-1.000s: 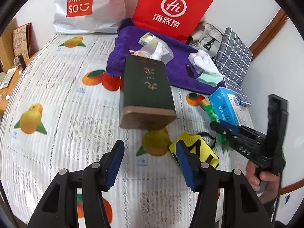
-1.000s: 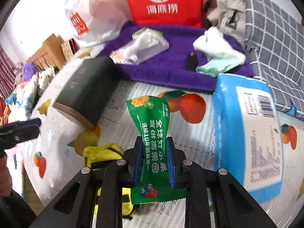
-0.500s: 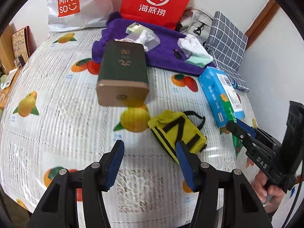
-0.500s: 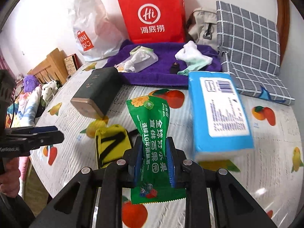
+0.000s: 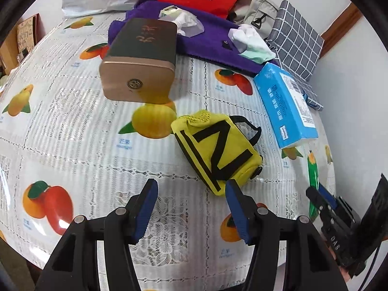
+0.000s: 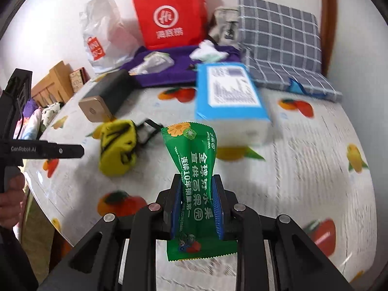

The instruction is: Organize soft objects

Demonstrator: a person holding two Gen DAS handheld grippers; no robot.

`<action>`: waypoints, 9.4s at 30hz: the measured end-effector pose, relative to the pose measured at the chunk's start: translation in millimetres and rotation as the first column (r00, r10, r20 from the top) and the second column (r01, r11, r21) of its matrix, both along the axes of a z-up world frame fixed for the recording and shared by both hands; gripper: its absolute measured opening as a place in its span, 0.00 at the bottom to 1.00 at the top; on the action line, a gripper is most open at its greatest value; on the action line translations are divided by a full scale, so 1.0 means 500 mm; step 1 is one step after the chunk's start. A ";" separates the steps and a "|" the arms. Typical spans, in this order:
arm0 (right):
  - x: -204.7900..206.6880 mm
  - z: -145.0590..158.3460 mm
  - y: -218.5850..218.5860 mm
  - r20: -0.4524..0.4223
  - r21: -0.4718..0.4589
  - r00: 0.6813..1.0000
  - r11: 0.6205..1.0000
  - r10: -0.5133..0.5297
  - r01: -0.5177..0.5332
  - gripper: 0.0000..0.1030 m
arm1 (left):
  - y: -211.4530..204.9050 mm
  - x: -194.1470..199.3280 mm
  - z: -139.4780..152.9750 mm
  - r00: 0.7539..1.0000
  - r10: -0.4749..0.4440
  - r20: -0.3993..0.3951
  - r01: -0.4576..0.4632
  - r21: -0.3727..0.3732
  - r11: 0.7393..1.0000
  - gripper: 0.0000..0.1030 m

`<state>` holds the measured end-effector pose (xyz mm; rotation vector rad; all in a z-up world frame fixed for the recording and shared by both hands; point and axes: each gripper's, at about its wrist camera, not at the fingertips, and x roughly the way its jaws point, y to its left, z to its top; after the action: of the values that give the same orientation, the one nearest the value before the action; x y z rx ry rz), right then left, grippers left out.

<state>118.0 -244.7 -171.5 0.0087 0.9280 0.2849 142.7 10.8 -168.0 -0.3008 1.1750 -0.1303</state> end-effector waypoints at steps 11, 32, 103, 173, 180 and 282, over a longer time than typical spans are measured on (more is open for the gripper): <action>-0.015 -0.084 -0.018 -0.039 0.010 0.999 1.000 -0.001 0.001 0.24 | -0.022 0.031 -0.013 0.998 0.069 0.007 -0.068 -0.059 0.996 0.56; -0.009 -0.093 -0.048 -0.025 0.149 0.999 0.989 0.021 -0.017 0.25 | -0.141 0.148 -0.052 0.992 0.128 -0.019 -0.124 0.123 0.985 0.85; 0.010 0.039 0.053 -0.022 0.038 0.998 0.997 -0.061 0.062 0.25 | 0.007 -0.016 -0.008 0.997 -0.053 0.054 0.055 -0.048 0.997 0.47; 0.522 0.195 0.120 0.129 0.173 0.992 0.984 0.015 -0.037 0.25 | 0.080 0.475 0.196 0.975 0.072 0.209 -0.082 0.044 0.996 0.44; 0.576 0.113 0.134 0.051 0.166 0.998 0.986 0.023 -0.031 0.25 | 0.103 0.533 0.145 0.982 0.094 0.162 -0.101 0.038 0.994 0.44; -0.121 0.271 0.021 0.130 0.013 0.968 0.977 -0.213 0.213 1.00 | -0.047 -0.208 0.335 0.916 -0.004 0.402 -0.112 0.265 0.958 0.87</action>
<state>57.7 -234.1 -36.0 0.0874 0.7888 0.0843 38.7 -12.9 -0.7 -0.0467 0.7627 0.0277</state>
